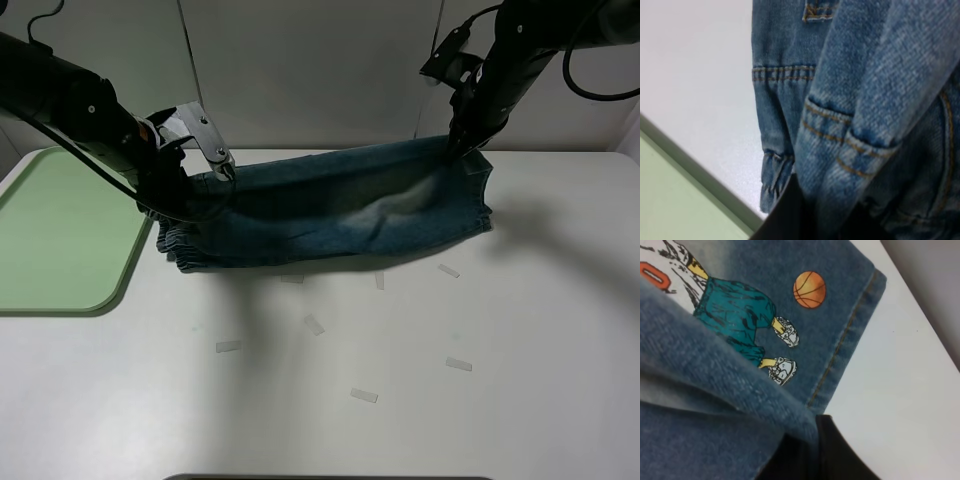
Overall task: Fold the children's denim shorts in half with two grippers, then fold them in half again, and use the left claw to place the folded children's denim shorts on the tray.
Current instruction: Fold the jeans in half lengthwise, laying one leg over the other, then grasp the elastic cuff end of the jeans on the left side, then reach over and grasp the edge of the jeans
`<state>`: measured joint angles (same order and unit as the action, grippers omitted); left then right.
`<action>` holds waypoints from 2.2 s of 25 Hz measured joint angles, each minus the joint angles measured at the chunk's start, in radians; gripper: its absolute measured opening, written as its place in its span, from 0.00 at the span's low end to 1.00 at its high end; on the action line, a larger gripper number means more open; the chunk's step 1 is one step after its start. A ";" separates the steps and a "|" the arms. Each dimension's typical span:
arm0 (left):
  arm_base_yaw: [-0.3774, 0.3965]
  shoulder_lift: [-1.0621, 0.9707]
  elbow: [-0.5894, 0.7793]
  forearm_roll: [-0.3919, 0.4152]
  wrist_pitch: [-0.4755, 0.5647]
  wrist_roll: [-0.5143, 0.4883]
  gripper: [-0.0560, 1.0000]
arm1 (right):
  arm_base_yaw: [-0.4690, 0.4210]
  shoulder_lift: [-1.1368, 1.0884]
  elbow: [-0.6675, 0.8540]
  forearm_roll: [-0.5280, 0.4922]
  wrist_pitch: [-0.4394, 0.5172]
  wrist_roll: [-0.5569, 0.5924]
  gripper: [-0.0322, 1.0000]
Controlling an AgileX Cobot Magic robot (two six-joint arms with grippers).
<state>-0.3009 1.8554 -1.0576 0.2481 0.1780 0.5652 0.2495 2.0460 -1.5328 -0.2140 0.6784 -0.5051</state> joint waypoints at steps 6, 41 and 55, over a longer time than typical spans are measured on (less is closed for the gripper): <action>0.000 0.000 0.000 0.000 0.000 0.000 0.16 | -0.001 0.000 0.000 -0.001 -0.023 0.000 0.18; 0.019 0.130 0.000 0.006 -0.306 0.073 0.99 | -0.010 0.000 0.000 0.006 -0.079 0.103 0.71; 0.155 0.141 0.000 0.004 -0.393 0.125 0.99 | -0.010 0.000 0.000 0.027 -0.120 0.104 0.71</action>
<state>-0.1461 1.9963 -1.0576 0.2517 -0.2145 0.6900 0.2393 2.0460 -1.5328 -0.1868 0.5581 -0.4012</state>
